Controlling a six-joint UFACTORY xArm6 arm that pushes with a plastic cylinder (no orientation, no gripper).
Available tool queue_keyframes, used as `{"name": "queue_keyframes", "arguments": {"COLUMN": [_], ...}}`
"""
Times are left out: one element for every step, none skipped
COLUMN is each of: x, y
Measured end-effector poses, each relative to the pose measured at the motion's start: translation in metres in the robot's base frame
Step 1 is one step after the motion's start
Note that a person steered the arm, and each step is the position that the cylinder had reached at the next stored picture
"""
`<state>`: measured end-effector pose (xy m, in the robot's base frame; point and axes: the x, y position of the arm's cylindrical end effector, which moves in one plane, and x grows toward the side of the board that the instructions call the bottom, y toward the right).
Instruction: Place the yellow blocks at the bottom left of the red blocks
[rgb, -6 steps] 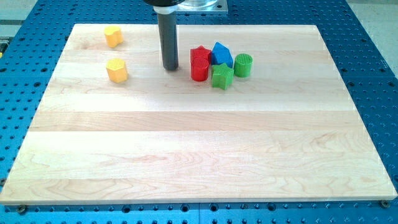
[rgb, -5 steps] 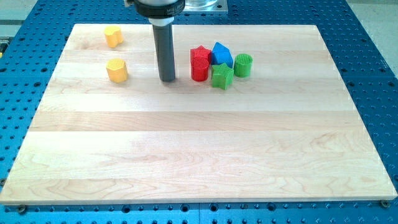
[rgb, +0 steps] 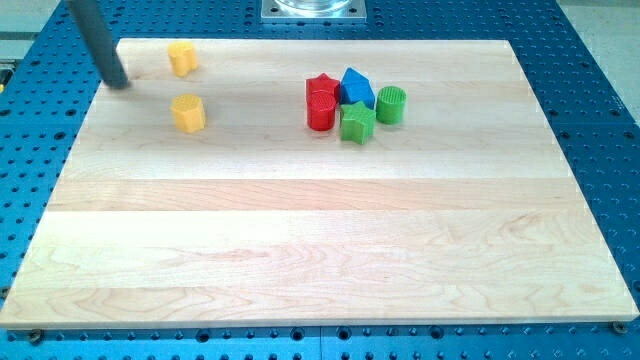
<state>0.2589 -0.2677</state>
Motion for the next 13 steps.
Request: {"name": "queue_keyframes", "arguments": {"x": [-0.038,-0.002,0.064,0.058,-0.007,-0.045,0.023,0.077,0.061,0.116,0.171,0.116,0.096], "y": [0.054,0.082,0.085,0.047,0.07,0.128,0.093,0.081,0.074,0.103,0.145,0.147,0.164]}}
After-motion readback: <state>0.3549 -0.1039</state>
